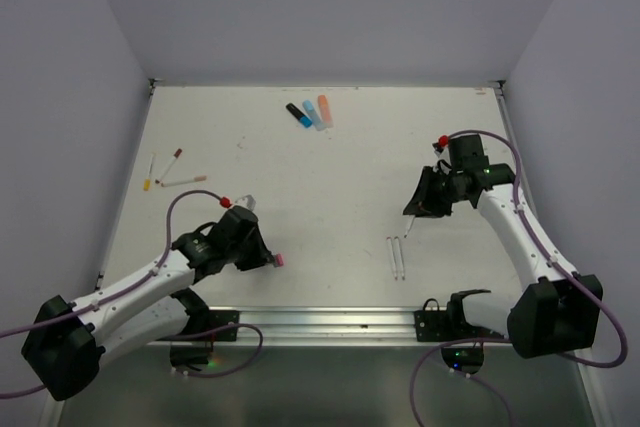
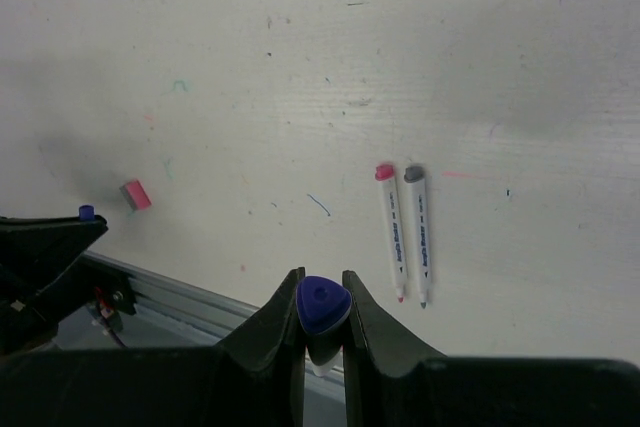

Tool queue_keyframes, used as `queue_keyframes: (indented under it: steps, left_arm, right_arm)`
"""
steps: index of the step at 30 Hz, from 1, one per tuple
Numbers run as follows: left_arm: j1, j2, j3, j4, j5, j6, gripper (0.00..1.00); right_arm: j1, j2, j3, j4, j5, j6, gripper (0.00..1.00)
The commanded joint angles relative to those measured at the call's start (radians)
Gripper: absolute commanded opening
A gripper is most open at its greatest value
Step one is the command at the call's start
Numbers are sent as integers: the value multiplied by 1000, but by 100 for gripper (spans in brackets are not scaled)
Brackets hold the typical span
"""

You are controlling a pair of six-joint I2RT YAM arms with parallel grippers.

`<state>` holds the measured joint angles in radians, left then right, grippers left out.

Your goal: Open the pen caps

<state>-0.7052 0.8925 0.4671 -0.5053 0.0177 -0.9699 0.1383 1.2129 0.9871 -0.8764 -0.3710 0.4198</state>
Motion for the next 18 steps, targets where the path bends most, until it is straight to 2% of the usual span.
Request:
queue_keyframes:
  steps: [1,18]
  left_arm:
    - [3,8,-16,-45,-107,-13,0]
    - [3,37,-94,45,-44,-1,7]
  right_arm:
    - [0,-24,25,-30,37,-32,0]
    - [-2,-69,22,-12,37,-30,0]
